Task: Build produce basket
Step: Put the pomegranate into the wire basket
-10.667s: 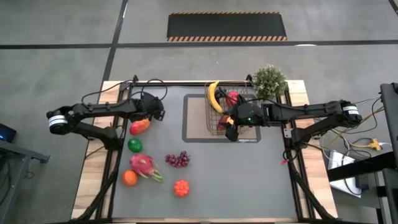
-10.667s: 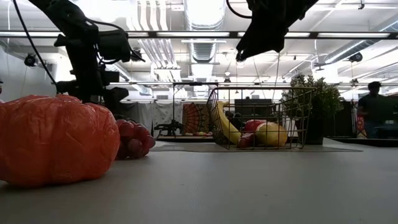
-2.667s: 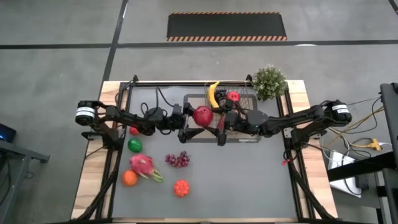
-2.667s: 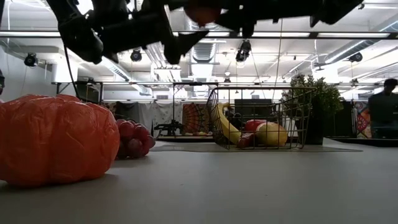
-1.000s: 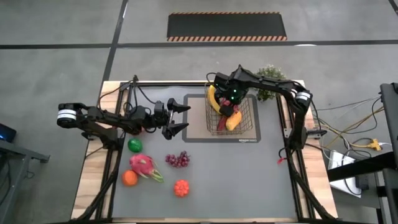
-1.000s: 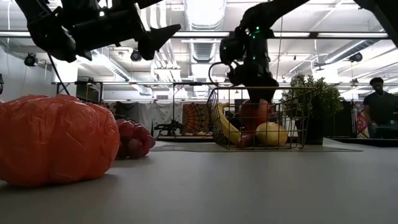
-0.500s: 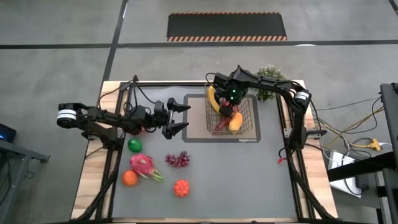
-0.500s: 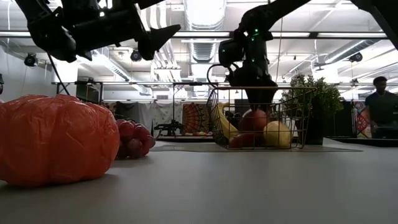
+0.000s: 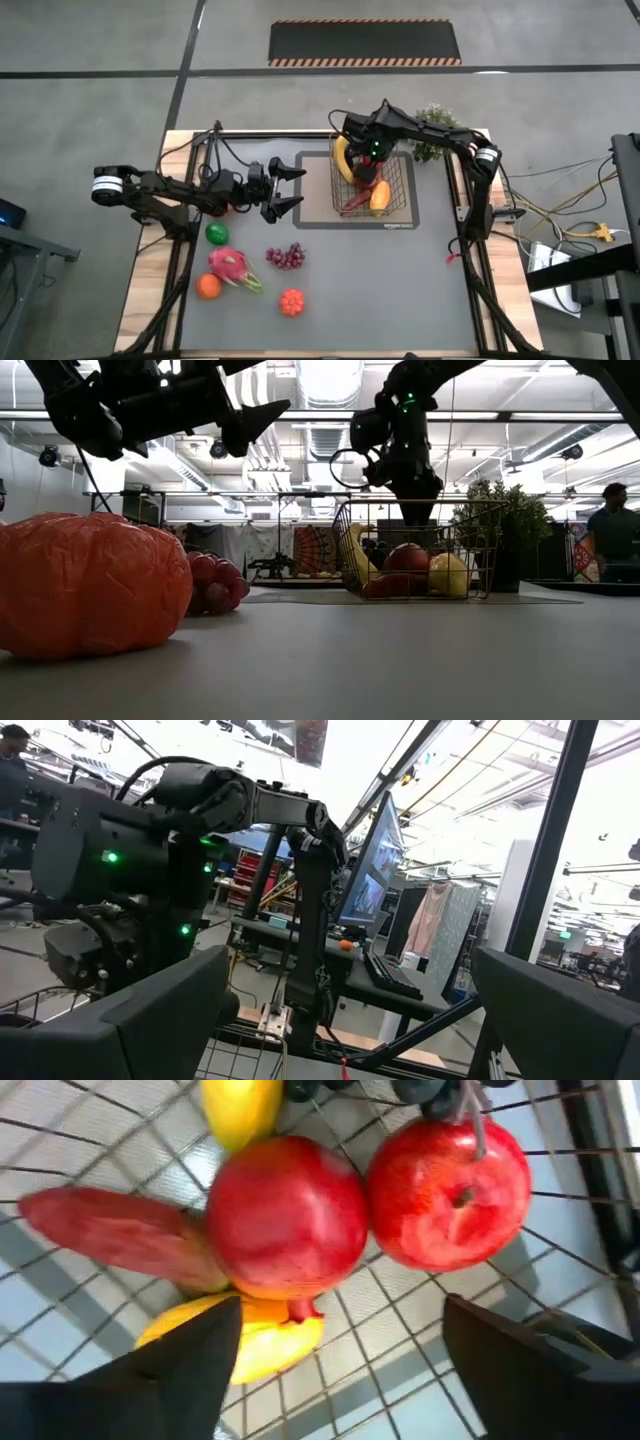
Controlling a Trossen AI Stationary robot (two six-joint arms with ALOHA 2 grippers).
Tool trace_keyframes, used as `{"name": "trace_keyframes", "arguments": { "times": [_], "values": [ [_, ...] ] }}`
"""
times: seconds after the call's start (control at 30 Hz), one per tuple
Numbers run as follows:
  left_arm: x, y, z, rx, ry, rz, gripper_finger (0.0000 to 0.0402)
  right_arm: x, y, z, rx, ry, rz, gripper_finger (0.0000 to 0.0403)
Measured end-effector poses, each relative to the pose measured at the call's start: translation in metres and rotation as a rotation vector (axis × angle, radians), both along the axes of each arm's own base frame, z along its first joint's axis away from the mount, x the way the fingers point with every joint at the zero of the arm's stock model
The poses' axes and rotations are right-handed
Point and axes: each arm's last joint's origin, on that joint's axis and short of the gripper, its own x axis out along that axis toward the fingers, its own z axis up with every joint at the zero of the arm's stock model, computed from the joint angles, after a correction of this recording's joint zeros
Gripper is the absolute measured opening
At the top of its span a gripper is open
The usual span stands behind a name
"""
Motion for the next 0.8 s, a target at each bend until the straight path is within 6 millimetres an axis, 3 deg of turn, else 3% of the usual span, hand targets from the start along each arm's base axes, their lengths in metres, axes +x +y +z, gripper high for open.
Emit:
{"name": "trace_keyframes", "arguments": {
  "times": [0.3,0.47,0.8],
  "values": [
    [0.000,0.000,0.000,0.017,0.000,0.007,0.0399,-0.002,0.005,-0.021,-0.001,0.064,0.003,0.0110],
    [0.000,0.000,0.000,0.017,0.000,0.008,0.0399,-0.001,0.005,-0.028,-0.007,0.056,0.001,0.0023],
    [0.000,0.000,0.000,0.017,0.001,0.008,0.0399,0.005,0.004,-0.026,-0.040,-0.005,0.000,0.0013]
  ]
}}
